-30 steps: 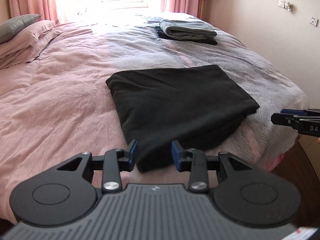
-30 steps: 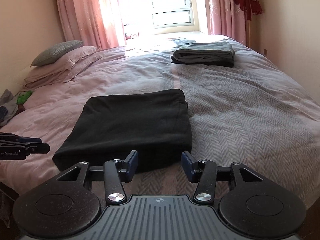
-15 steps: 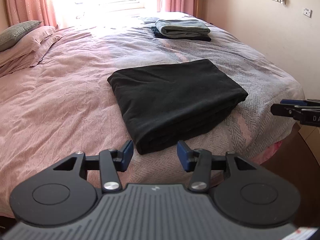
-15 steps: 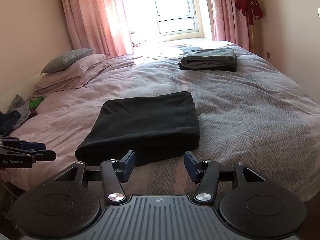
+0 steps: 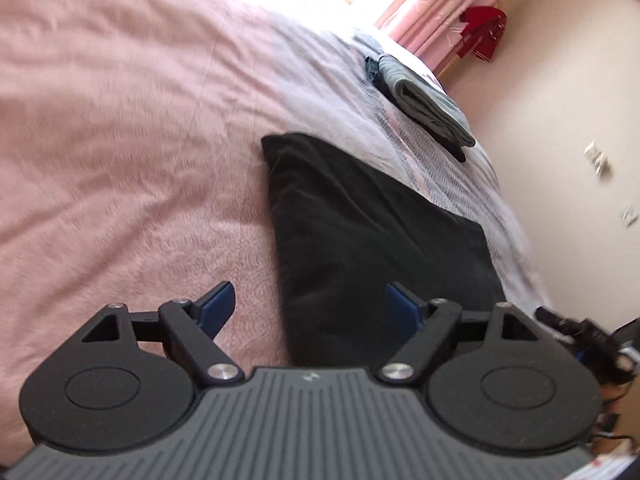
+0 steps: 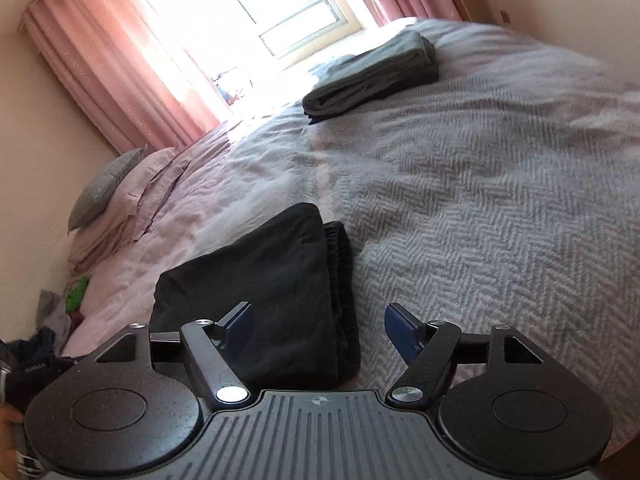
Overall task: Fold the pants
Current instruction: 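Grasp the folded black trousers with both grippers and lift them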
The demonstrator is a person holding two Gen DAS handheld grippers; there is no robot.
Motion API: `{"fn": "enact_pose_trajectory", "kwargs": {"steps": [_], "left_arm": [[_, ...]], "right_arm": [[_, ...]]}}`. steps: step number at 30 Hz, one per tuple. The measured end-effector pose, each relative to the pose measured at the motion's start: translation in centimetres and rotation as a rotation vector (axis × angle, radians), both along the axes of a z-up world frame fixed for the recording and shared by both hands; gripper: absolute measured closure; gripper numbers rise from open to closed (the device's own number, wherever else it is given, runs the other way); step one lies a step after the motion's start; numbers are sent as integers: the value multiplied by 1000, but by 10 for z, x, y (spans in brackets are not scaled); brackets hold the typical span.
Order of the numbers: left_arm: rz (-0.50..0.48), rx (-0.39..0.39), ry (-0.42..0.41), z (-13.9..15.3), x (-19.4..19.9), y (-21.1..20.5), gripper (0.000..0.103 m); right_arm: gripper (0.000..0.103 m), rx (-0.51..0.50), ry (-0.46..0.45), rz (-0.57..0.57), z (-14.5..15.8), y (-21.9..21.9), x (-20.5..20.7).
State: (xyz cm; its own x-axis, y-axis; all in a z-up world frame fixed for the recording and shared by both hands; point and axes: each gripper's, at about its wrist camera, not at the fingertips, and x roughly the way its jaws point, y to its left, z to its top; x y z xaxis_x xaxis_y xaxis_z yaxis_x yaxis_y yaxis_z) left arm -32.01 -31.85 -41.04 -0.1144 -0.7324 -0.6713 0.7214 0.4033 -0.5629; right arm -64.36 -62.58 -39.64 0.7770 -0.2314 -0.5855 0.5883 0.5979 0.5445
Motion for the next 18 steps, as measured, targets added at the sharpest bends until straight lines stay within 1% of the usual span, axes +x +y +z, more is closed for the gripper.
{"fn": "enact_pose_trajectory", "kwargs": {"steps": [3, 5, 6, 9, 12, 13, 14, 15, 16, 18], "left_arm": [[11, -8, 143, -28, 16, -12, 25], [5, -17, 203, -41, 21, -18, 25], [-3, -16, 208, -44, 21, -21, 25], [-59, -39, 220, -49, 19, -27, 25], [-126, -62, 283, -53, 16, -34, 26], [-146, -59, 299, -55, 13, -38, 27], [-150, -50, 292, -58, 10, -41, 28], [-149, -43, 280, -60, 9, -44, 32], [-147, -45, 284, -64, 9, -46, 34], [-126, -65, 328, -69, 14, -49, 35]], "right_arm": [[32, 103, 24, 46, -20, -29, 16], [32, 156, 39, 89, -31, -41, 25], [32, 171, 44, 103, -35, -44, 29], [32, 223, 19, 161, -43, -57, 39], [32, 291, 7, 241, -54, -70, 52], [32, 316, 8, 256, -58, -73, 54], [32, 339, 8, 268, -62, -76, 57], [32, 361, 0, 281, -65, -79, 60], [32, 375, -4, 290, -69, -81, 62], [32, 403, -28, 309, -76, -86, 65]]}}
